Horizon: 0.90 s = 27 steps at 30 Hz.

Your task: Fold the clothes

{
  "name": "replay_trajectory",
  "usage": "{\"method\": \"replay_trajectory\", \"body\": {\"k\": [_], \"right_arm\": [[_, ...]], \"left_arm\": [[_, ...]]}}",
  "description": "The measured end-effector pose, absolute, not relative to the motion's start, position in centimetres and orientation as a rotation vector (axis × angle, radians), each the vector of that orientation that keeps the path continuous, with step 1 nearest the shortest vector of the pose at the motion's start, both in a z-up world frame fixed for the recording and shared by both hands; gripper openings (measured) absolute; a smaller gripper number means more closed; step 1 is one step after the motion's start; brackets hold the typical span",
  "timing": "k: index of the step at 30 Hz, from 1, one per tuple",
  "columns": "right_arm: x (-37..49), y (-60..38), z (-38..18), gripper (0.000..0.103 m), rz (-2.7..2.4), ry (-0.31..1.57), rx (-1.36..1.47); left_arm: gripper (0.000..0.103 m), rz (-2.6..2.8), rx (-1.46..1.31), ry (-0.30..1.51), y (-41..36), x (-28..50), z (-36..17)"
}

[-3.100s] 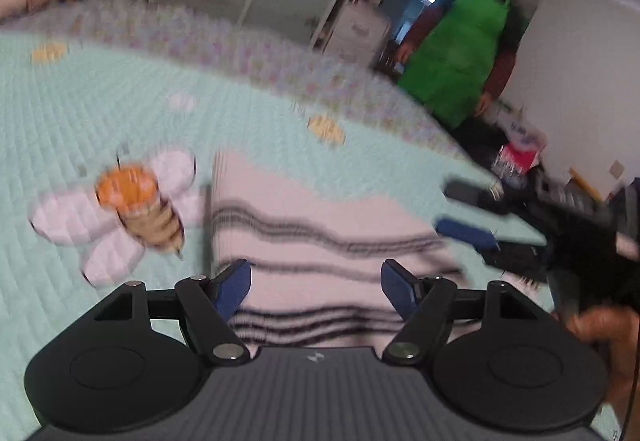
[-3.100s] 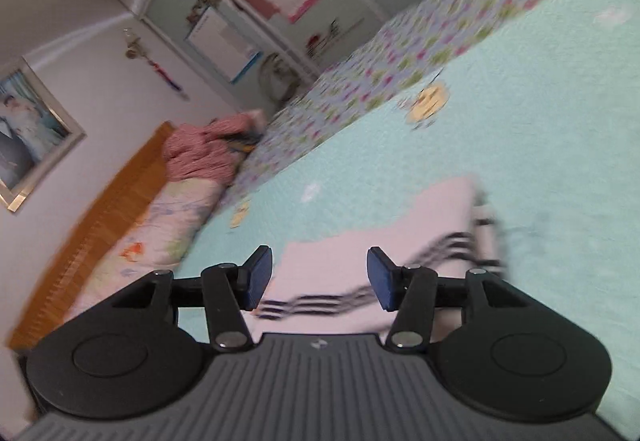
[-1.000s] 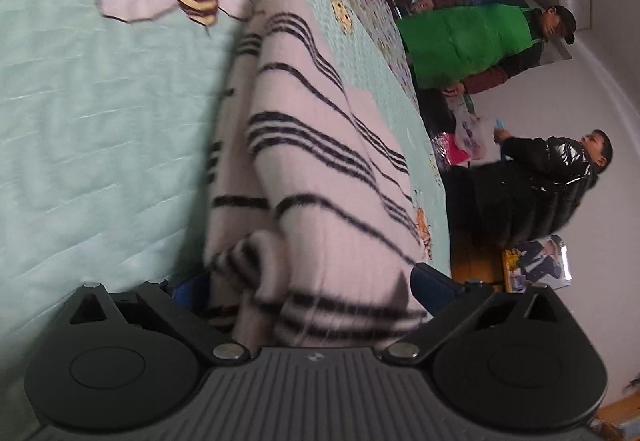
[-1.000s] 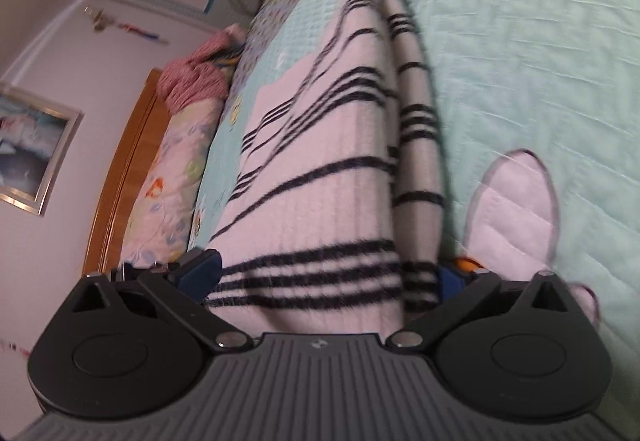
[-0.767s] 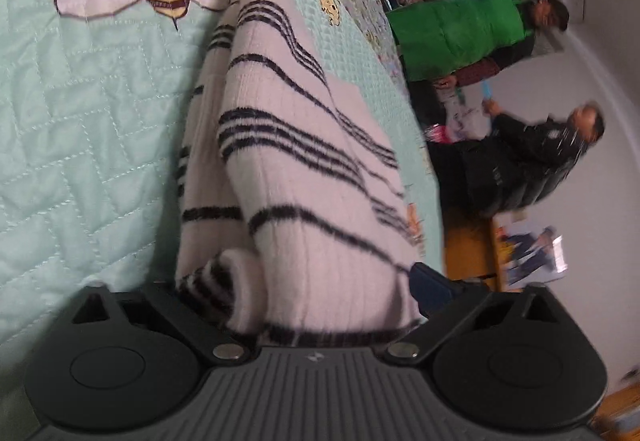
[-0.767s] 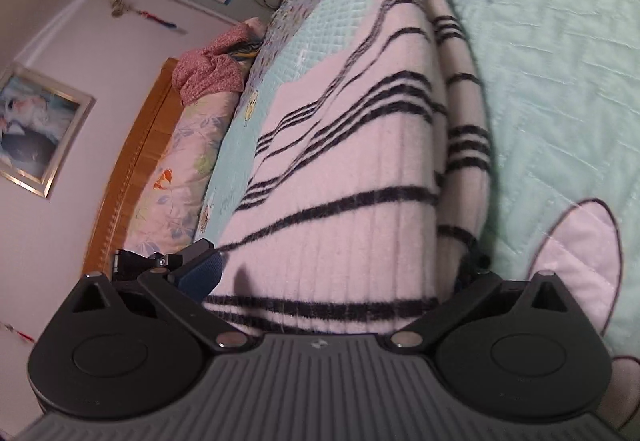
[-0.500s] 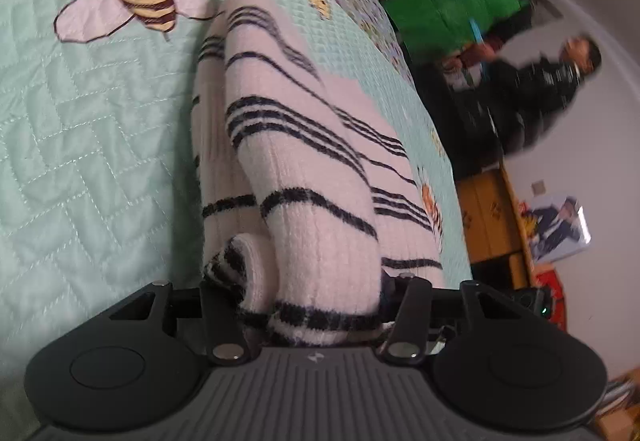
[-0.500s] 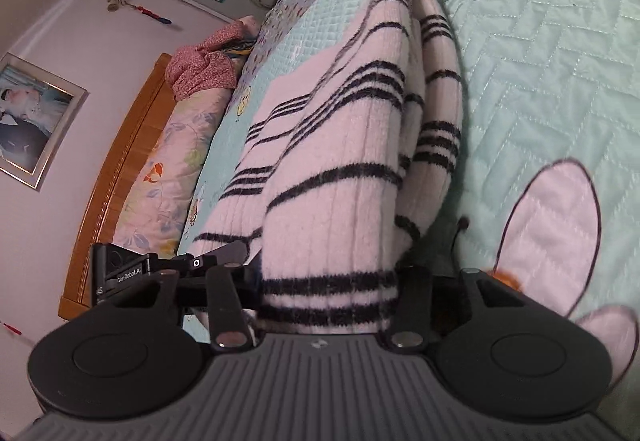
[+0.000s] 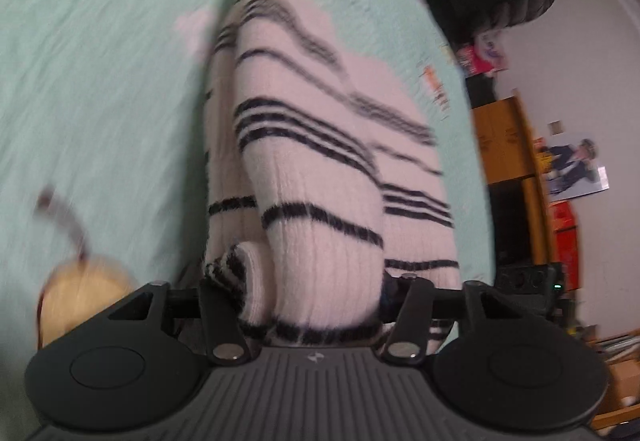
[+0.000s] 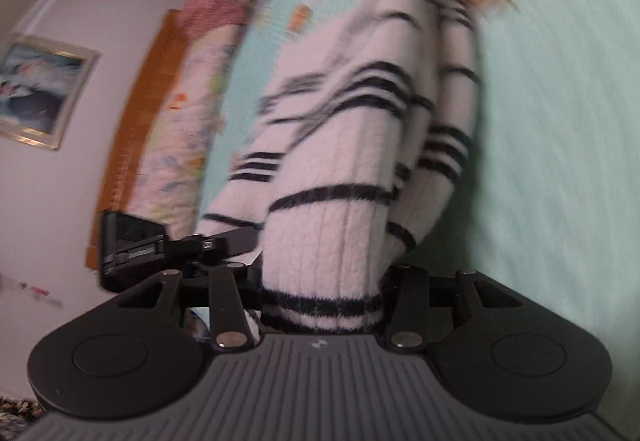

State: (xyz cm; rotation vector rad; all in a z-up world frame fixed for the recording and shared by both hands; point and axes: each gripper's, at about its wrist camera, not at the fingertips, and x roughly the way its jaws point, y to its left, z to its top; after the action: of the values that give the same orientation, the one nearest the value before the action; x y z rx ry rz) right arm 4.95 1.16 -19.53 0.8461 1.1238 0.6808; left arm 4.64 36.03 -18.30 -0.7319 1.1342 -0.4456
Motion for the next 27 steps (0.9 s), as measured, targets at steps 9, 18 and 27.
{"method": "replay_trajectory", "body": {"k": [9, 18, 27], "right_arm": [[-1.5, -1.9, -15.8, 0.064, 0.449, 0.927, 0.78], [-0.3, 1.2, -11.2, 0.064, 0.661, 0.766, 0.893], [1.7, 0.5, -20.0, 0.0, 0.512, 0.953, 1.011]], "left_arm": [[0.072, -0.205, -0.71, 0.927, 38.1, 0.4, -15.0], [0.071, -0.202, -0.475, 0.777, 35.4, -1.2, -7.3], [0.07, -0.203, -0.416, 0.948, 33.0, 2.0, -13.7]]}}
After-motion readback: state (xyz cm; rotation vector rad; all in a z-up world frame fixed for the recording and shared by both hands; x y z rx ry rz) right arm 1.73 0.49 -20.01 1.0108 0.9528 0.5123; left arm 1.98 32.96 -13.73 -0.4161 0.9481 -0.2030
